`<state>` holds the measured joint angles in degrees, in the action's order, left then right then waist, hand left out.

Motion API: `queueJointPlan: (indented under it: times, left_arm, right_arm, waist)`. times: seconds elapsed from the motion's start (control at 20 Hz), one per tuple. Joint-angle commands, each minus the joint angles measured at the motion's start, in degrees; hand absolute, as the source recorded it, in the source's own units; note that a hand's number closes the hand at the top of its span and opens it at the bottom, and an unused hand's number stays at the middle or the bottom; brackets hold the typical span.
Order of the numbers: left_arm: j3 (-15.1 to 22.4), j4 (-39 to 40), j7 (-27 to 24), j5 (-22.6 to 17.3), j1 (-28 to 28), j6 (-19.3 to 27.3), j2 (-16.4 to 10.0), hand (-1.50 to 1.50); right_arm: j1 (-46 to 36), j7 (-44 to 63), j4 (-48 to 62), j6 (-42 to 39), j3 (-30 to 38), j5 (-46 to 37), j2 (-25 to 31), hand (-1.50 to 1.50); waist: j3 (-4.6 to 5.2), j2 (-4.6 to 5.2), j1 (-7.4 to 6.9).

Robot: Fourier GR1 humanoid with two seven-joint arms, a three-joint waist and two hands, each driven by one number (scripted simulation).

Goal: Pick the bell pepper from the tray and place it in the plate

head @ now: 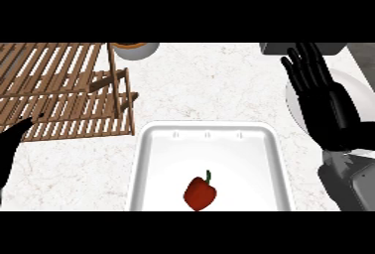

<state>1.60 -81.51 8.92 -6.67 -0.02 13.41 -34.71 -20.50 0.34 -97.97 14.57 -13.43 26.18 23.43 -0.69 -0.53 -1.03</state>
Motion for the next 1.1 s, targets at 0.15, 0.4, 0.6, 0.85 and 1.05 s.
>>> queueJointPlan:
  times: [0.15,0.4,0.6,0.85,1.05]
  left_arm:
    - [-0.18,-2.18,-2.89,-3.58,-0.91,-1.34,5.53,0.0]
    - [-0.42,-4.01,-2.59,-7.72,1.94,-1.84,8.81,0.0]
    - [0.9,-4.54,-1.95,-8.43,-0.51,-3.01,9.84,0.0]
    - [1.32,-4.35,-0.52,-8.56,-2.99,-3.38,9.93,0.0]
    - [1.36,-2.09,-3.61,-8.05,-3.25,-4.65,10.5,0.0]
  right_arm:
    - [11.99,1.42,-6.06,8.82,-7.24,-8.32,-3.08,1.5]
    - [15.99,1.57,3.0,21.01,-4.66,-24.7,4.91,-1.5]
    - [26.45,-7.33,-1.52,28.36,-13.76,-28.51,-6.28,-1.5]
    - [34.41,-6.85,-0.92,30.11,-24.31,-39.71,-2.45,-1.5]
    - [35.26,1.9,-0.71,32.44,-26.98,-47.82,-1.82,-1.5]
  waist:
    - [0.81,0.02,3.58]
    - [1.14,-0.52,8.89]
    - [0.71,0.11,6.89]
    - [0.86,0.36,5.11]
    - [0.98,0.63,3.43]
